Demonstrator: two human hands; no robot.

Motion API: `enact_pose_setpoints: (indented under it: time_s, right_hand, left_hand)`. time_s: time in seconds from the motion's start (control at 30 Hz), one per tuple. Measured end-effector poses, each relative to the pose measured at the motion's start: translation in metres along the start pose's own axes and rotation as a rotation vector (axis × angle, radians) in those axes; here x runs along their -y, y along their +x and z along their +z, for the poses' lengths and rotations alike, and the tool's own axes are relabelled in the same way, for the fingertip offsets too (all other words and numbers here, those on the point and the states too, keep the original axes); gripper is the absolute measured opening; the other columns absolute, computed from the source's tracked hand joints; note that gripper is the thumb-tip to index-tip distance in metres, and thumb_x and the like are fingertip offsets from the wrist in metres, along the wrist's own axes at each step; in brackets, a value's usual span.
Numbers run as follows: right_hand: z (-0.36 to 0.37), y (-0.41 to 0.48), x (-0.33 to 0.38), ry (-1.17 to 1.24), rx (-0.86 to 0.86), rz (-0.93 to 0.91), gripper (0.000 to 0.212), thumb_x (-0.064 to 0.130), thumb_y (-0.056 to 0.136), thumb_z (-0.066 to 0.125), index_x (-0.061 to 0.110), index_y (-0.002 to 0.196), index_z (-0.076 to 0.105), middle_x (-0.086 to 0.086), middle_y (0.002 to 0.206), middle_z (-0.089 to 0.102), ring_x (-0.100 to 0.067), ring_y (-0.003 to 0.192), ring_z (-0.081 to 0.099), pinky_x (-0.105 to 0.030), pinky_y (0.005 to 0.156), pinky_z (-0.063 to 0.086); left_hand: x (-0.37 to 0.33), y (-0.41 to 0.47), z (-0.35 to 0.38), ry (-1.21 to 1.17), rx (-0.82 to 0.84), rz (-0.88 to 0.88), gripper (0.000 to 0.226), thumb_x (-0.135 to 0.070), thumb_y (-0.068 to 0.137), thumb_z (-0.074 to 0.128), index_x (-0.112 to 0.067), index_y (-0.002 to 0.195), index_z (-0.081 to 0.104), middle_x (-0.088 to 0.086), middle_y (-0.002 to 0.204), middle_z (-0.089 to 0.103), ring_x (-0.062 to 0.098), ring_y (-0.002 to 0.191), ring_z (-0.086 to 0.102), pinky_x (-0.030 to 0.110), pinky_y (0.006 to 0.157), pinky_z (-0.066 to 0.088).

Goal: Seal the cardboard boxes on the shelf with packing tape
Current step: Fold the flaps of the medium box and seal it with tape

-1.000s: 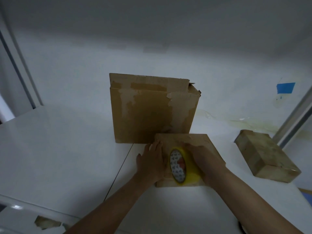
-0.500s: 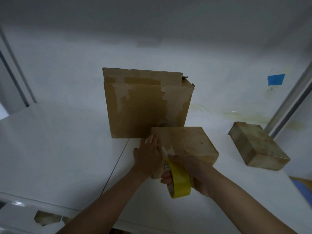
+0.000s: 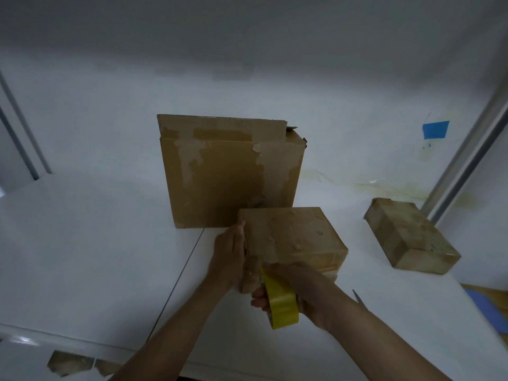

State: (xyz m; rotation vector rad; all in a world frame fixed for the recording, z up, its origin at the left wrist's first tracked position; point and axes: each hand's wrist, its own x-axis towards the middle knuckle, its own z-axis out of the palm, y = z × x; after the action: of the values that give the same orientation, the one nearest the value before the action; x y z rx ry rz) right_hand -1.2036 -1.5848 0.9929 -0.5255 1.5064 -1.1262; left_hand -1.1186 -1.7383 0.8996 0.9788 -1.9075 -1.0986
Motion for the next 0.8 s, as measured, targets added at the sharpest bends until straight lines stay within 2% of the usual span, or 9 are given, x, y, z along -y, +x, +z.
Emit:
enact_pose_setpoints:
  time_s: [0.1,0.17,0.27,0.37,0.43,0.5,0.57,0.7,0.8]
  right_hand:
    - [-0.001,0.003,-0.004,-0.011,0.016,0.0,0.025,0.022,0.096,0.058,-0.002,0.095,0.063,-0.021,0.081,0.072,-0.028,0.067,0.072,-0.035,0.067,0.059]
    - [-0.003,0.006,-0.007,-0.009,0.008,0.012,0.025,0.021,0.096,0.059,-0.003,0.094,0.064,-0.022,0.082,0.072,-0.028,0.067,0.072,-0.035,0.065,0.059]
    - [-0.006,0.008,-0.012,0.015,0.006,0.007,0.023,0.02,0.095,0.061,-0.002,0.1,0.064,-0.023,0.087,0.073,-0.03,0.072,0.072,-0.037,0.067,0.06]
    - [-0.007,0.011,-0.017,0.036,-0.056,-0.029,0.025,0.021,0.089,0.07,0.006,0.108,0.063,-0.02,0.098,0.072,-0.034,0.086,0.072,-0.048,0.078,0.059]
    - [-0.005,0.014,-0.019,0.049,-0.085,-0.039,0.014,0.016,0.09,0.067,0.01,0.102,0.064,-0.018,0.101,0.072,-0.035,0.092,0.07,-0.052,0.082,0.057]
    - [-0.006,0.019,-0.024,0.083,-0.108,-0.029,0.008,0.012,0.094,0.059,0.009,0.1,0.064,-0.018,0.103,0.069,-0.035,0.095,0.068,-0.052,0.084,0.057]
    - [-0.014,0.025,-0.029,0.071,-0.141,-0.044,0.016,0.02,0.099,0.053,0.01,0.104,0.064,-0.014,0.099,0.071,-0.031,0.093,0.07,-0.048,0.085,0.057]
    - [-0.049,0.027,-0.036,-0.343,-0.277,-0.043,0.034,0.035,0.102,0.044,0.014,0.087,0.067,-0.002,0.081,0.07,-0.015,0.072,0.066,-0.028,0.068,0.055]
    - [-0.099,0.033,-0.053,-0.836,-0.475,0.004,0.027,0.033,0.095,0.052,0.011,0.091,0.066,-0.003,0.089,0.068,-0.018,0.08,0.063,-0.029,0.071,0.05]
  left_hand:
    - [-0.006,-0.029,-0.007,0.045,-0.275,0.012,0.02,-0.033,0.103,0.049,-0.025,0.114,0.062,-0.007,0.104,0.065,0.012,0.099,0.061,0.031,0.08,0.053]
    - [-0.014,-0.055,-0.006,-0.021,-0.315,-0.088,0.017,-0.038,0.1,0.051,-0.024,0.097,0.06,-0.006,0.091,0.065,0.014,0.087,0.063,0.038,0.072,0.054]
    - [-0.021,-0.076,0.006,-0.178,-0.088,-0.307,0.035,-0.054,0.097,0.049,-0.021,0.096,0.062,0.001,0.09,0.069,0.02,0.083,0.068,0.047,0.078,0.058]
    - [-0.032,-0.084,0.02,-0.465,0.087,-0.47,0.035,-0.055,0.087,0.054,-0.023,0.099,0.059,0.005,0.097,0.068,0.019,0.083,0.07,0.039,0.072,0.059]
    - [-0.034,-0.088,0.029,-0.634,0.136,-0.486,0.053,-0.057,0.074,0.076,-0.022,0.111,0.058,0.006,0.107,0.068,0.022,0.091,0.071,0.036,0.07,0.059]
    - [-0.029,-0.091,0.036,-0.655,0.146,-0.461,0.075,-0.056,0.055,0.084,-0.023,0.117,0.058,0.006,0.115,0.068,0.023,0.097,0.071,0.038,0.074,0.06]
    - [-0.024,-0.091,0.039,-0.657,0.13,-0.43,0.066,-0.04,0.056,0.082,-0.024,0.115,0.057,0.007,0.117,0.068,0.021,0.097,0.072,0.04,0.076,0.06]
    - [-0.017,-0.091,0.04,-0.729,0.102,-0.396,0.053,-0.022,0.063,0.084,-0.023,0.11,0.06,0.003,0.106,0.068,0.013,0.083,0.072,0.03,0.062,0.056]
    - [-0.018,-0.091,0.04,-0.741,0.094,-0.381,0.045,-0.025,0.061,0.079,-0.023,0.103,0.061,-0.002,0.092,0.068,0.006,0.072,0.07,0.024,0.056,0.053]
